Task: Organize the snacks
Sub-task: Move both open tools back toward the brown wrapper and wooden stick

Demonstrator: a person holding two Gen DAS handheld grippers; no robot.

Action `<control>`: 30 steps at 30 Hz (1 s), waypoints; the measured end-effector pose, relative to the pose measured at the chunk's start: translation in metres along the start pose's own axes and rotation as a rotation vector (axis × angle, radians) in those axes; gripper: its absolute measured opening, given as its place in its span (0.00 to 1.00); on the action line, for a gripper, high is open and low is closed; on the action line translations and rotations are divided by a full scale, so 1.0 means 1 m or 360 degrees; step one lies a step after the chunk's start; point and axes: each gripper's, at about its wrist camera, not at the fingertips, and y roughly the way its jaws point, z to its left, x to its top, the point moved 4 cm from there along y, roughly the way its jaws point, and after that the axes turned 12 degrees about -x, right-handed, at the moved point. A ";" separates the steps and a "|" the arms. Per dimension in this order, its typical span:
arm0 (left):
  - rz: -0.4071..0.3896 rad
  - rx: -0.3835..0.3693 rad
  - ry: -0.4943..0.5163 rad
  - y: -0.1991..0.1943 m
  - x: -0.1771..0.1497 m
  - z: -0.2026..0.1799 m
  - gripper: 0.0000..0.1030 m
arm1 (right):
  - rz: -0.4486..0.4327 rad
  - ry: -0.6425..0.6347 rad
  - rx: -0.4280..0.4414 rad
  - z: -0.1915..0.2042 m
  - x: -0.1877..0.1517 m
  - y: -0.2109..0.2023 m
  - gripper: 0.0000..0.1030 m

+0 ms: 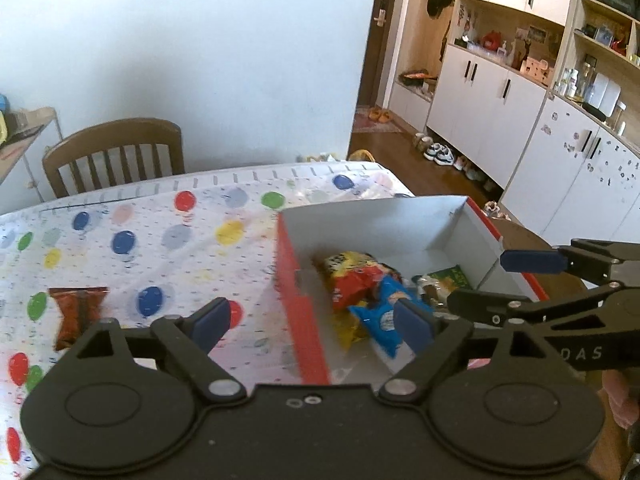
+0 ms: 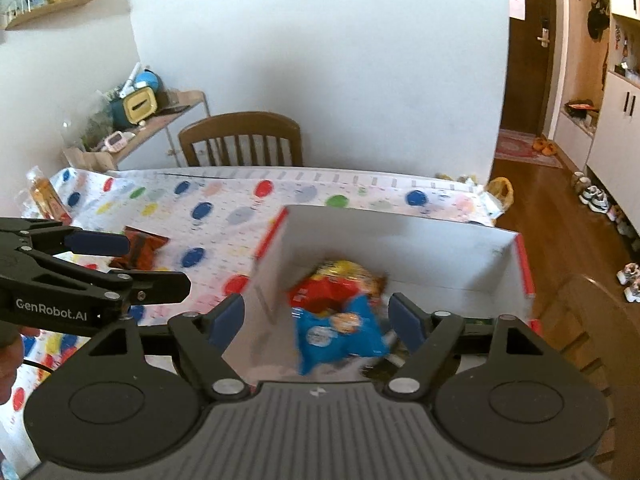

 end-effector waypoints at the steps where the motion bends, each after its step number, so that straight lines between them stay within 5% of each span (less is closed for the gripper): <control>1: -0.0008 0.0006 -0.0002 -0.005 -0.001 0.006 0.87 | -0.0004 0.0003 0.0008 0.006 0.000 0.000 0.77; 10: -0.0044 0.0074 -0.0034 -0.040 -0.016 0.067 0.99 | 0.0007 -0.0023 0.0081 0.077 0.002 0.010 0.77; 30: -0.0044 0.0271 -0.0341 -0.053 -0.015 0.235 0.99 | 0.0158 -0.0208 0.0205 0.207 -0.008 0.079 0.78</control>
